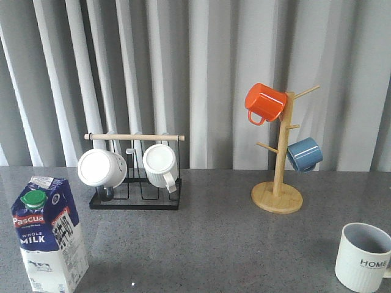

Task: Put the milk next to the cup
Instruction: 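Move the right gripper down toward the white HOME mug's handle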

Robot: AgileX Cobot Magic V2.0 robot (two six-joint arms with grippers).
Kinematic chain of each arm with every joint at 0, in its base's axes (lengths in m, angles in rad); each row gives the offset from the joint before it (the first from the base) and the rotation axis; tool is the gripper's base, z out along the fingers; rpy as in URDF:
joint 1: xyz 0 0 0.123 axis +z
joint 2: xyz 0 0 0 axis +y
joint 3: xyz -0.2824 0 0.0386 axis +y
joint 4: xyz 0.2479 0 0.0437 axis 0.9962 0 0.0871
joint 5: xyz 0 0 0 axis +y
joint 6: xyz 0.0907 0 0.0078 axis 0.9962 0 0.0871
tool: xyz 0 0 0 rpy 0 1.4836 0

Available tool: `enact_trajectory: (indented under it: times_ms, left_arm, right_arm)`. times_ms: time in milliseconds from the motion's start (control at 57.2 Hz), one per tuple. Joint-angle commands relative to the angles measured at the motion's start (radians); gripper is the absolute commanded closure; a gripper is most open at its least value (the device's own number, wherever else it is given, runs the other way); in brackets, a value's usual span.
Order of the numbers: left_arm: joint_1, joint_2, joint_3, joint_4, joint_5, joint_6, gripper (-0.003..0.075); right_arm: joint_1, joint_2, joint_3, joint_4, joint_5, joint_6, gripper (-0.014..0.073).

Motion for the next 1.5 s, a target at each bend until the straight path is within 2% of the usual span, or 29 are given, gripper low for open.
enact_trajectory:
  times_ms: [0,524,734,961,1136,1258,1345,1415,1485]
  left_arm:
    - [-0.006,-0.011,-0.022,-0.004,-0.072,-0.009,0.0727]
    - [-0.006,-0.011,-0.022,-0.004,-0.072,-0.009,0.0727]
    - [-0.006,-0.011,-0.022,-0.004,-0.072,-0.009,0.0727]
    - [-0.006,-0.011,-0.022,-0.002,-0.107,-0.008,0.0727]
    - [-0.006,-0.011,-0.022,-0.002,-0.186,-0.005,0.0727]
    - [-0.006,-0.011,-0.022,-0.003,-0.245,-0.006,0.0727]
    - [-0.006,-0.009,-0.029,-0.003,-0.282,-0.006,0.0727]
    - [-0.006,-0.007,-0.050,-0.003,-0.290,-0.006,0.0727]
    - [-0.006,0.017,-0.087,-0.003,-0.291,-0.002,0.0727]
  right_arm:
    - [0.001,-0.010,0.008,-0.009,-0.071,-0.005,0.0599]
    - [0.001,-0.010,0.008,-0.009,-0.071,-0.005,0.0599]
    - [0.001,-0.010,0.008,-0.107,-0.071,-0.078,0.0599]
    - [0.001,-0.010,0.007,-0.111,-0.075,-0.078,0.0599]
    - [0.001,-0.010,0.004,-0.110,-0.172,-0.080,0.0599]
    - [0.001,-0.010,0.004,-0.046,-0.344,-0.022,0.0599]
    - [0.001,-0.010,-0.004,0.063,-0.518,0.052,0.0599]
    - [0.001,-0.002,-0.049,0.182,-0.511,0.069,0.0599]
    - [0.001,0.042,-0.112,0.280,-0.465,-0.011,0.0599]
